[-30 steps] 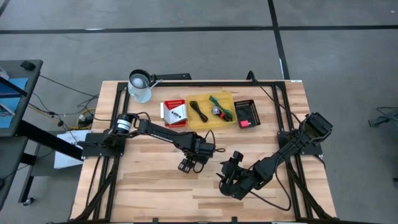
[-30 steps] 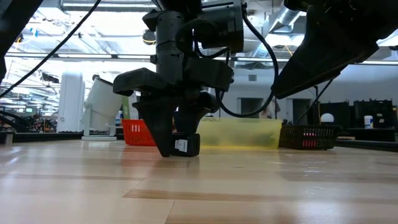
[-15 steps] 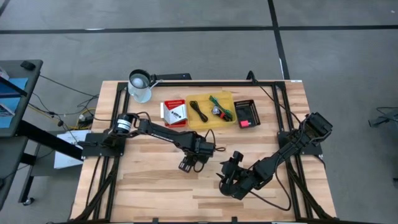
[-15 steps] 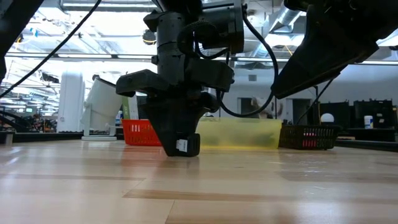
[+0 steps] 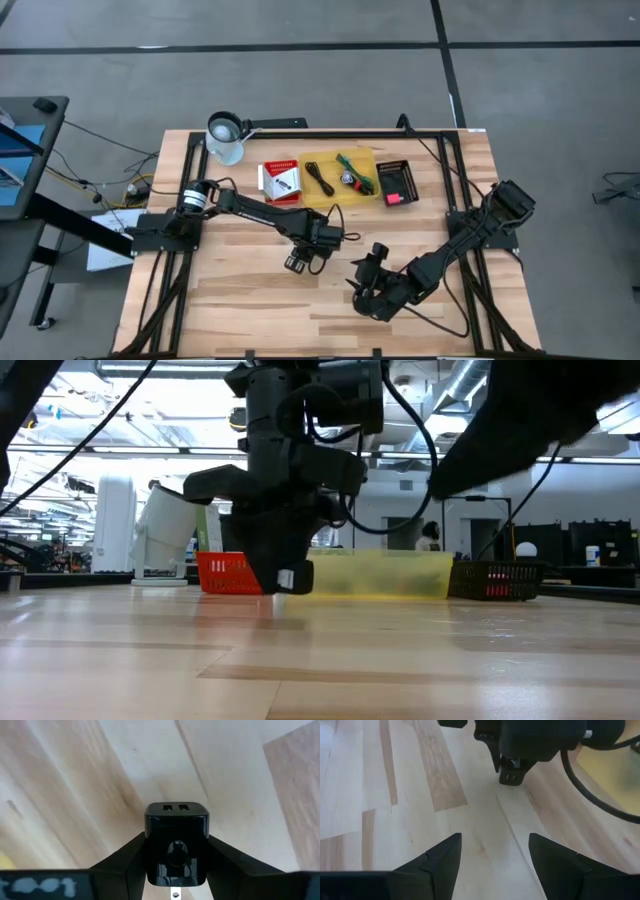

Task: Pick and place items into bin
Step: Put the black charger adapter into the black bin

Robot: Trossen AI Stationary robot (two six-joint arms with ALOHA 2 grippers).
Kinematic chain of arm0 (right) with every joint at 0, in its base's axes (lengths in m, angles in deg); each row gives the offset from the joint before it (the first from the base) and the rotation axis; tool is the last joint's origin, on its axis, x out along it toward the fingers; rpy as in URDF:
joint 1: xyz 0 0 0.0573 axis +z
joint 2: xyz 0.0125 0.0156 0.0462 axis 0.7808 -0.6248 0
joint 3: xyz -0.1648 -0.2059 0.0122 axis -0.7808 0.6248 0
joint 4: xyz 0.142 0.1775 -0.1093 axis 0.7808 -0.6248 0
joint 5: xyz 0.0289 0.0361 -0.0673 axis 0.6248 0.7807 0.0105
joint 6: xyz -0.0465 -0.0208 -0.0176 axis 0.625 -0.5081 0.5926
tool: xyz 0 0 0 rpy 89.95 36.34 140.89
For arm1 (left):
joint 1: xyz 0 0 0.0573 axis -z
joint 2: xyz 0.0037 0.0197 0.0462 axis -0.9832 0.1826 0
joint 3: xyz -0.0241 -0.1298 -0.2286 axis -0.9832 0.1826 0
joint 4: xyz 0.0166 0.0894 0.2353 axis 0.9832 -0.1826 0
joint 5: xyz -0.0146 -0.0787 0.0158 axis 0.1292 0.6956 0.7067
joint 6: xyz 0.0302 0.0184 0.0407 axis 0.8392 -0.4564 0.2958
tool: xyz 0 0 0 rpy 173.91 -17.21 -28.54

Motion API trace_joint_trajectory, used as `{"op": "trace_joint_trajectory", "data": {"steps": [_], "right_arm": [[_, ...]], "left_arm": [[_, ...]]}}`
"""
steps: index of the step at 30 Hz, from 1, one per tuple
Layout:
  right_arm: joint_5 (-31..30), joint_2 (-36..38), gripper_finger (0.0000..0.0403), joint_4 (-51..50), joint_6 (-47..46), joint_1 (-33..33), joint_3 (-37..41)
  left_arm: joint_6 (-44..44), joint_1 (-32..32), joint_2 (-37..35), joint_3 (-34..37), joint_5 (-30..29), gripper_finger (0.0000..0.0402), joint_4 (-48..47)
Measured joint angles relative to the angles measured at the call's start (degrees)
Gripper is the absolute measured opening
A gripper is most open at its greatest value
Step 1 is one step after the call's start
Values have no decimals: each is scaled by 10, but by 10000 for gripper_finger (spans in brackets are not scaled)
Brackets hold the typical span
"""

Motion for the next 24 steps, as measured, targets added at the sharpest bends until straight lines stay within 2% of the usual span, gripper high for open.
{"op": "trace_joint_trajectory", "data": {"steps": [5, 13, 17, 24], "right_arm": [[-13, 36, 228, 3, 33, 3, -2], [-70, 105, 228, 3, 88, 25, -2], [-64, 119, 228, 0, 93, 26, -1], [-19, 119, 228, -35, 89, 14, 0]], "left_arm": [[0, 2, -17, 0, -27, 149, 3], [4, 4, -32, -15, -100, 153, -4], [15, 10, -34, -39, -123, 150, -11], [26, 26, -34, -97, -176, 152, -48]]}}
